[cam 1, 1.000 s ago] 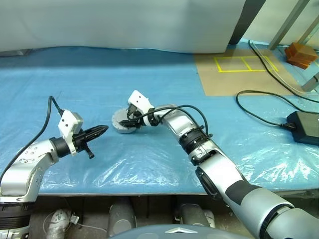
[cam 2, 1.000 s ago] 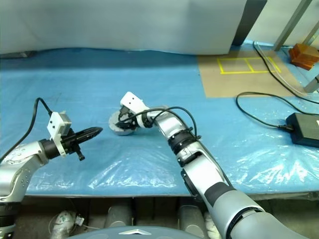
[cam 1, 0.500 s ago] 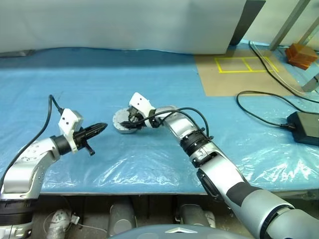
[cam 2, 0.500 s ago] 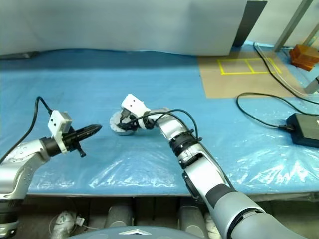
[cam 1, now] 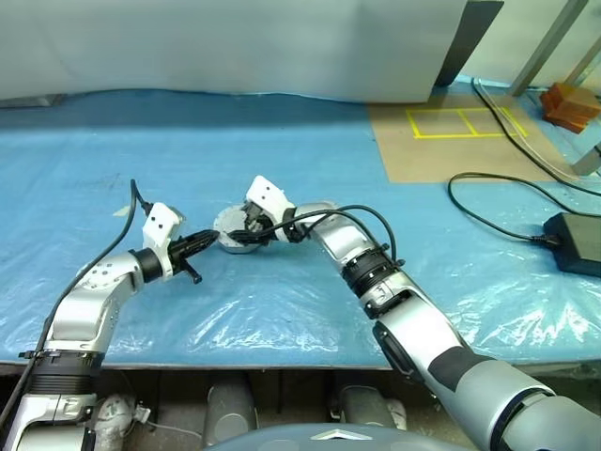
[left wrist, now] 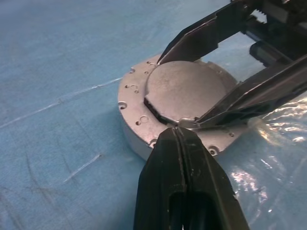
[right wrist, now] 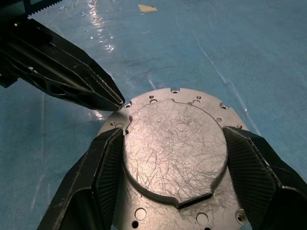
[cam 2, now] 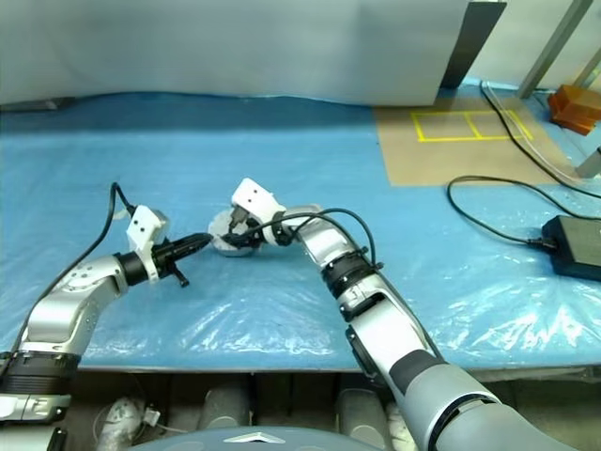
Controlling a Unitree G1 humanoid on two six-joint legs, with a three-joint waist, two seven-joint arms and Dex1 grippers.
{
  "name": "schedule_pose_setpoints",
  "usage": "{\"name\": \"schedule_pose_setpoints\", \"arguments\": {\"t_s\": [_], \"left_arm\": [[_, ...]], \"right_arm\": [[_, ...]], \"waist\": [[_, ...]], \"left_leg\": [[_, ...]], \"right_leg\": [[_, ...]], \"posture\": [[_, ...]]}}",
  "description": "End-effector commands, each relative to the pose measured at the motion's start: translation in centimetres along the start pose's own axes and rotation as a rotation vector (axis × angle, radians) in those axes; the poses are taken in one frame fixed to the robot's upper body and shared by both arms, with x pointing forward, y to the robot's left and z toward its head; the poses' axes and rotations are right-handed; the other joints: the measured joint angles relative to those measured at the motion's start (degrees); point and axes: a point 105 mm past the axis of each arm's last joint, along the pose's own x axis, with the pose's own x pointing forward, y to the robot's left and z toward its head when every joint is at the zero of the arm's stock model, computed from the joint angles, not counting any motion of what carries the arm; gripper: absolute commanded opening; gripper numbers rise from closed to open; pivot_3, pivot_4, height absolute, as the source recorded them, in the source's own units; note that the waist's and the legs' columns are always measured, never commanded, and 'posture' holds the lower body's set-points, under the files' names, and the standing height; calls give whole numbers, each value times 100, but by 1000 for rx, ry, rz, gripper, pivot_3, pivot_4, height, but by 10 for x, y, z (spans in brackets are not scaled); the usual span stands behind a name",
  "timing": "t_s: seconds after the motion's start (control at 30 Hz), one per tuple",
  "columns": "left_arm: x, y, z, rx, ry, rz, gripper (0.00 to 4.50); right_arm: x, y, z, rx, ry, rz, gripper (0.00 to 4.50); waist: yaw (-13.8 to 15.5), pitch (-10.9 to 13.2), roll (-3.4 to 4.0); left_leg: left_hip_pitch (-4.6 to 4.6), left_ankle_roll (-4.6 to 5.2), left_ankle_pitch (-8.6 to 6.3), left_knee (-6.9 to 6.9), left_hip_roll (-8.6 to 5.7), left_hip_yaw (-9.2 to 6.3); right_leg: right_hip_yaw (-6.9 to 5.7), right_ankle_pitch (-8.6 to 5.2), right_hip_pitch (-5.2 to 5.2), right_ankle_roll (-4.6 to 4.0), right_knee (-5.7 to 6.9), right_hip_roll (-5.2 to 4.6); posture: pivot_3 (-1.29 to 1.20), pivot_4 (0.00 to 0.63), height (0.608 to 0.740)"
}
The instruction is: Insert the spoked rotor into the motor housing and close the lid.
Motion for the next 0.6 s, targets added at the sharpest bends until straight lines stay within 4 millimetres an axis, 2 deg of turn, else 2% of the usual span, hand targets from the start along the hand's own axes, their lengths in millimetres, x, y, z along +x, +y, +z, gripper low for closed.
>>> {"name": "schedule_pose_setpoints", "arguments": {"t_s": [0.03, 0.53, 0.6], "left_arm": [[6, -2, 3, 21, -17, -8, 0], [19, -9, -17, 64, 29, -30, 0], [19, -10, -16, 67, 27, -38, 0]], "right_arm": [[-2, 6, -37, 63, 121, 16, 2900], [-5, 13, -33, 102, 88, 59, 2900], [-7, 15, -29, 105, 57, 75, 3642]], "waist": [[2, 0, 0], [86, -13, 17], [103, -14, 17]], "left_leg": [[0, 0, 0, -1, -1, 0], [27, 0, 0, -20, -7, -1], [28, 0, -1, -23, -7, -1]], "right_leg": [[0, 0, 0, 0, 0, 0], [-6, -2, 37, 3, -21, -11], [-7, -3, 37, 3, -22, -11]], "posture": [[0, 150, 740], [0, 150, 740], [0, 150, 740]]}}
